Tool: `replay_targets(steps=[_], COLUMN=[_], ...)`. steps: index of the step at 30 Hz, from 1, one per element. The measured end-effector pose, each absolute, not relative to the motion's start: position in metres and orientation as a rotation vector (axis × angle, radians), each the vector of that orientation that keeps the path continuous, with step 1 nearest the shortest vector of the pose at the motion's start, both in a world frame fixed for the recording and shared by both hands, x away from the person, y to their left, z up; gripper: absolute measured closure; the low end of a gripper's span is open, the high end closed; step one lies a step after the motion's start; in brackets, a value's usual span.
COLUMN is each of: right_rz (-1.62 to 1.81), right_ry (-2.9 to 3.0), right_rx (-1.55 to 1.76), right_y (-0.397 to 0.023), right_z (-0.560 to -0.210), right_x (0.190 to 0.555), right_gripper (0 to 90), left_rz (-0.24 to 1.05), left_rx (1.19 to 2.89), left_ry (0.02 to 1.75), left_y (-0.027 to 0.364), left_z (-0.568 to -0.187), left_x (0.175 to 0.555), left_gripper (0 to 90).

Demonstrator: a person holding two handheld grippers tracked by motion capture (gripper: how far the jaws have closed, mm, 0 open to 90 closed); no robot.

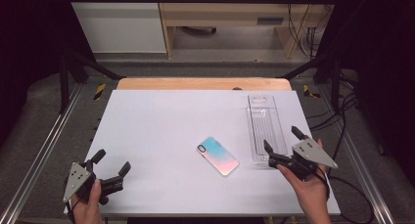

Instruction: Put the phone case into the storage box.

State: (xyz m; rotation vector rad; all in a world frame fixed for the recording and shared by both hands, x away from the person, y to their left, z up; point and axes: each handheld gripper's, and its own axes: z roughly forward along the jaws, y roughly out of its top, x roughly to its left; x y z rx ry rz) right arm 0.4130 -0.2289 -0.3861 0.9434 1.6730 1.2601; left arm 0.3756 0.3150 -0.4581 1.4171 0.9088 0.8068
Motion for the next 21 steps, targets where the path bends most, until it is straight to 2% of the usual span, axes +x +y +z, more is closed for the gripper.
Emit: replay_targets(steps=[1, 3, 4, 6, 9, 21], right_rz=[1.270, 1.278, 1.272, 1.254, 1.208, 1.120], right_ry=[1.709, 1.724, 1.768, 1.787, 1.864, 1.993], right_rx=[0.947, 0.951, 0.938, 0.932, 0.908, 0.956], right_y=[-0.213, -0.207, -0.189, -0.183, -0.151, -0.103], right_z=[-0.371, -0.366, -0.355, -0.352, -0.342, -0.354], right_x=[0.421, 0.424, 0.435, 0.438, 0.457, 0.499], right_gripper=[8.0, 7.6, 7.5, 7.6, 8.7, 11.9], left_rz=[0.802, 0.804, 0.810, 0.810, 0.800, 0.797], left_rx=[1.412, 1.412, 1.413, 1.408, 1.396, 1.394], left_ry=[0.907, 0.905, 0.905, 0.908, 0.902, 0.893], left_y=[0.315, 0.315, 0.316, 0.316, 0.317, 0.317], left_z=[-0.458, -0.457, -0.457, -0.457, -0.457, -0.457], left_x=[0.375, 0.375, 0.374, 0.374, 0.375, 0.378], left_gripper=[0.7, 0.7, 0.7, 0.7, 0.7, 0.6])
